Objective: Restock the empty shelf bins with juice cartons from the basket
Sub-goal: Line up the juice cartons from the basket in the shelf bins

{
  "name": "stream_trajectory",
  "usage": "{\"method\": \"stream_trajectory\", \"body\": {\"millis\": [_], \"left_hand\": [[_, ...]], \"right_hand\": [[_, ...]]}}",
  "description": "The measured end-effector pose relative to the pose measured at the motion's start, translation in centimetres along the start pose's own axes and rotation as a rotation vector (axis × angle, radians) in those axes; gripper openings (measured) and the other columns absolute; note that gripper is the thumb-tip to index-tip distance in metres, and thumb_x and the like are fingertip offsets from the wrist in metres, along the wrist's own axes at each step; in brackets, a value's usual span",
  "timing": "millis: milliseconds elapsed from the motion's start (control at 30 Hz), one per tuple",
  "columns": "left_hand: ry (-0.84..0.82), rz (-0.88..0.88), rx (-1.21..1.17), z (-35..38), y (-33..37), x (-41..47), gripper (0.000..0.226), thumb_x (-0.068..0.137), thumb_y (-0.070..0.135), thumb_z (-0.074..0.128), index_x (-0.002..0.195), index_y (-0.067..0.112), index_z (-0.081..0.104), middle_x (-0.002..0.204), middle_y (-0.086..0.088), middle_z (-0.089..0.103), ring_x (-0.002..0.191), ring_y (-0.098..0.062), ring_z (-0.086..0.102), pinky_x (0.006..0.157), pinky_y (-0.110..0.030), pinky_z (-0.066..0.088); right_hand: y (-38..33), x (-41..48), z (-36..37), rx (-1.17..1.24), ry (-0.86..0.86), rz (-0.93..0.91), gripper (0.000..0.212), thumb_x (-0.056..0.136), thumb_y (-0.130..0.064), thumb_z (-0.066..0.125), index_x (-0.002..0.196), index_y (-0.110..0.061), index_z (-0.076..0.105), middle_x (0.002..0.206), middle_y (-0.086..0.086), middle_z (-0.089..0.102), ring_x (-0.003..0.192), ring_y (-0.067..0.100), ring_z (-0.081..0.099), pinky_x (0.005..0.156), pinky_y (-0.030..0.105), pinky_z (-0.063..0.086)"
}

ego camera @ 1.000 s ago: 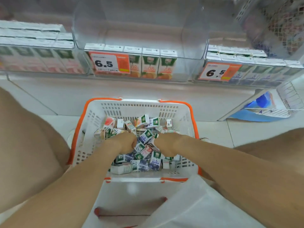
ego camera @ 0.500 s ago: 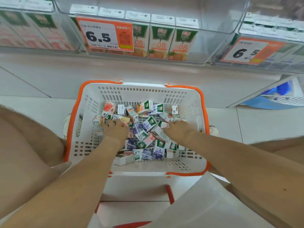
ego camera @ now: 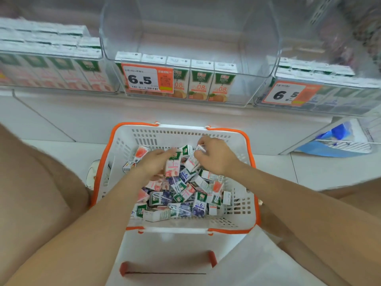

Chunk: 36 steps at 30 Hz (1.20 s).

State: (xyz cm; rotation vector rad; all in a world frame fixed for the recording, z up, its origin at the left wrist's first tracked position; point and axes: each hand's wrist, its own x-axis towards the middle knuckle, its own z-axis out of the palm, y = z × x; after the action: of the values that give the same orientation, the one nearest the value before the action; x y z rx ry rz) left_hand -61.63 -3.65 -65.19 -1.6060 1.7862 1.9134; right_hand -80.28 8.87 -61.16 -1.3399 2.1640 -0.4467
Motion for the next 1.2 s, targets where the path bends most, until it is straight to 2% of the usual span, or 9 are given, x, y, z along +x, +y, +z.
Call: {"method": "stream_trajectory", "body": {"millis": [67,167,267,367,533,733,933,1067,1200], "left_hand": [[0.027,0.02,-0.144,-0.3,1.0,-1.0,0.047,0.099,0.064,0.057,0.12,0.022,0.069,0.105,-0.005,0.079,0.102,-0.027,0.073,0.097,-0.047,0.055],[0.035,0.111,-0.283,-0.7,2.9,-2.5,0.051,0.099,0.06,0.061,0.122,0.014,0.069,0.099,-0.01,0.081,0.094,-0.028,0.078,0.092,-0.043,0.061],[0.073,0.196,-0.318,-1.1,5.3,-4.5,0.059,0.092,0.064,0.068,0.11,0.008,0.068,0.101,-0.011,0.08,0.085,-0.027,0.079,0.079,-0.038,0.065],[0.113,0.288,-0.329,-2.0,7.5,-6.9,0.057,0.089,0.065,0.072,0.102,0.012,0.058,0.102,-0.006,0.08,0.085,-0.023,0.08,0.072,-0.041,0.06],[0.05,0.417,-0.257,-3.7,9.7,-9.8,0.047,0.093,0.059,0.071,0.098,0.017,0.049,0.1,-0.005,0.08,0.092,-0.025,0.077,0.081,-0.045,0.06],[-0.109,0.458,-0.292,-4.8,12.6,-12.8,0.056,0.081,0.046,0.078,0.113,0.006,0.056,0.116,-0.014,0.077,0.101,-0.028,0.077,0.089,-0.047,0.063],[-0.215,0.46,-0.321,-7.1,13.5,-13.6,0.04,0.094,0.012,0.074,0.128,-0.004,0.061,0.127,-0.027,0.07,0.116,-0.044,0.07,0.099,-0.056,0.058],[-0.124,0.512,-0.253,-7.2,14.2,-13.9,0.056,0.086,0.021,0.082,0.134,0.004,0.058,0.117,-0.022,0.075,0.107,-0.041,0.074,0.094,-0.054,0.06],[-0.037,0.586,-0.228,-6.6,15.8,-14.1,0.049,0.084,0.031,0.084,0.125,0.016,0.061,0.114,-0.016,0.077,0.096,-0.031,0.075,0.085,-0.047,0.062]], "right_hand": [[-1.3,-0.5,-1.0,0.209,0.161,0.133,0.028,0.1,-0.037,0.05,0.103,-0.01,0.051,0.071,0.005,0.06,0.07,0.024,0.061,0.061,0.038,0.047],[-3.1,-1.1,-2.5,0.531,0.248,0.289,0.034,0.097,-0.045,0.045,0.101,-0.011,0.047,0.081,0.009,0.062,0.07,0.027,0.065,0.066,0.043,0.052],[-4.9,-2.0,-4.2,0.825,0.13,0.268,0.045,0.094,-0.045,0.054,0.113,-0.004,0.054,0.092,0.018,0.064,0.067,0.025,0.069,0.069,0.044,0.052],[-6.1,-2.8,-5.7,1.038,-0.012,0.193,0.029,0.094,-0.023,0.07,0.113,-0.007,0.055,0.095,0.016,0.072,0.077,0.031,0.072,0.077,0.045,0.055],[-7.5,-3.6,-7.3,0.843,-0.105,0.027,0.055,0.077,-0.03,0.087,0.128,-0.024,0.066,0.113,0.016,0.073,0.103,0.031,0.074,0.092,0.045,0.061],[-10.1,-4.4,-7.7,0.756,0.225,0.03,0.056,0.077,-0.035,0.09,0.115,-0.023,0.052,0.102,-0.006,0.072,0.092,0.008,0.07,0.083,0.032,0.059],[-10.0,-3.9,-9.0,0.867,0.223,-0.025,0.072,0.072,-0.041,0.095,0.126,-0.026,0.049,0.109,-0.004,0.077,0.096,0.006,0.075,0.083,0.026,0.057],[-10.2,-3.8,-9.3,0.885,0.265,-0.073,0.069,0.081,-0.046,0.088,0.137,-0.03,0.05,0.113,-0.006,0.078,0.103,0.011,0.074,0.09,0.032,0.058],[-10.4,-3.5,-10.5,0.957,0.307,-0.05,0.047,0.091,-0.04,0.08,0.125,-0.021,0.053,0.103,0.011,0.079,0.085,0.033,0.078,0.075,0.045,0.06]]}}
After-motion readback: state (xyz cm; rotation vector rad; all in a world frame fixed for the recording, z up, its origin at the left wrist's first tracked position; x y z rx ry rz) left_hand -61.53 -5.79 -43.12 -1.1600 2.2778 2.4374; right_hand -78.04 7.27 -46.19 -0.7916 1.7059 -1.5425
